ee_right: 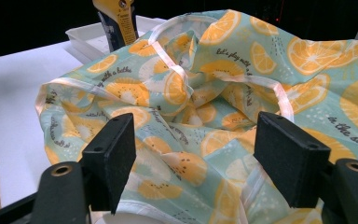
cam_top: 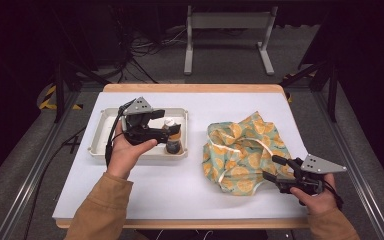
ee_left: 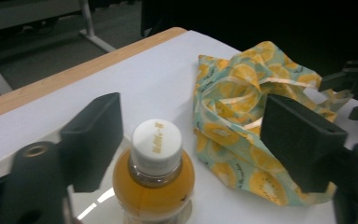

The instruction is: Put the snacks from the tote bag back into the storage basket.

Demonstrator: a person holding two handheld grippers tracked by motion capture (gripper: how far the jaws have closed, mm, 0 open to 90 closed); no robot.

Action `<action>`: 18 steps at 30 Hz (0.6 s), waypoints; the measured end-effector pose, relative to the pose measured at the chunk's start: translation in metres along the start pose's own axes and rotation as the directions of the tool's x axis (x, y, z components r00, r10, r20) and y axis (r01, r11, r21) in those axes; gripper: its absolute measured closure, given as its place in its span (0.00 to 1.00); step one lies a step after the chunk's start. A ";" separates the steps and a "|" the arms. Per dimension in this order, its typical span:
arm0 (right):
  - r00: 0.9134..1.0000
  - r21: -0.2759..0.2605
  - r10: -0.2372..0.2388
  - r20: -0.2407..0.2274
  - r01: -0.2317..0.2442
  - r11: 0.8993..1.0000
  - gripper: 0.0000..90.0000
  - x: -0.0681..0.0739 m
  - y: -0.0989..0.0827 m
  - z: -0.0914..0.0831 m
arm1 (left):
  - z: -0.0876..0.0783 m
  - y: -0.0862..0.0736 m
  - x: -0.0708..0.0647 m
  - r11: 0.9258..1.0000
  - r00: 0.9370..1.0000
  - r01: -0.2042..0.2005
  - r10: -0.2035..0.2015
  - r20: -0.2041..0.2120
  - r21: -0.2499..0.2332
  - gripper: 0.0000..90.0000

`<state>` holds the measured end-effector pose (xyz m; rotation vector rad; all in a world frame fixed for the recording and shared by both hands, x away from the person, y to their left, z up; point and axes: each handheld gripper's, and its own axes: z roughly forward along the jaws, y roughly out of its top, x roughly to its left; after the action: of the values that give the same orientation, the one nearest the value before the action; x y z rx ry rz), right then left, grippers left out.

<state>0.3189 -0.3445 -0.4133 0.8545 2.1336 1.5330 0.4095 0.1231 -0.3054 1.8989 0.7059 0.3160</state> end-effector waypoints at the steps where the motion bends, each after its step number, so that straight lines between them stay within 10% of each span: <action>1: 1.000 0.000 0.001 0.000 -0.001 1.000 0.33 0.000 0.000 0.000 | -0.003 0.000 -0.002 1.000 1.000 -0.002 0.002 0.005 -0.011 0.20; 18: 1.000 0.006 -0.001 0.002 0.001 1.000 0.33 0.001 0.000 0.000 | -0.053 -0.024 -0.002 0.997 1.000 0.024 -0.022 0.018 -0.075 0.10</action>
<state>0.3184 -0.3441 -0.4137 0.8562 2.1381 1.5250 0.3733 0.1682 -0.3046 1.8192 0.6944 0.3071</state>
